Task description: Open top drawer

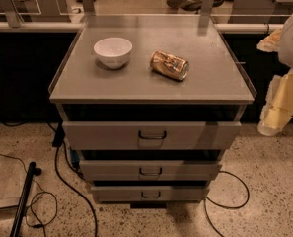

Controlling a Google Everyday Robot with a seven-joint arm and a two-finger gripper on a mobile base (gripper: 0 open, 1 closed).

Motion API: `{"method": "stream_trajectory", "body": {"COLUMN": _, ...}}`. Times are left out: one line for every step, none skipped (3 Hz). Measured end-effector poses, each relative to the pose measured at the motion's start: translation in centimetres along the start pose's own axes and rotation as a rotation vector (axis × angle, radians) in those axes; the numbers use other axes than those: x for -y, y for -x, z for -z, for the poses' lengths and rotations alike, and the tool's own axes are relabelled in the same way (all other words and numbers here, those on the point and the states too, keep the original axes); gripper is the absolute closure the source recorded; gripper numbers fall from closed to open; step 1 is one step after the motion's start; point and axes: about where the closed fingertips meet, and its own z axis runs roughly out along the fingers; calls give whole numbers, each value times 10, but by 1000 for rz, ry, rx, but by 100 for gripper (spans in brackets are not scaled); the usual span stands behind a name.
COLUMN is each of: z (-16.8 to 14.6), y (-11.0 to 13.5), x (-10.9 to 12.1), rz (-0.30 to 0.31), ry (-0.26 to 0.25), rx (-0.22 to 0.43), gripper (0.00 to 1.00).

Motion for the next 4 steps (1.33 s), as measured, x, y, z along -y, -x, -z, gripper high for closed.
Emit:
{"method": "stream_trajectory", "body": {"z": 0, "y": 0, "x": 0, "rz": 0, "ry": 0, "rx": 0, "gripper": 0}}
{"method": "stream_trajectory", "body": {"z": -7, "y": -1, "x": -1, "rz": -15, "ry": 6, "rx": 9, "gripper": 0}}
{"method": "stream_trajectory", "body": {"z": -30, "y": -5, "x": -8, "rz": -19, "ry": 31, "rx": 58, "gripper": 0}}
{"method": "stream_trajectory", "body": {"z": -66, "y": -18, "x": -11, "rz": -37, "ry": 25, "rx": 217, "gripper": 0}}
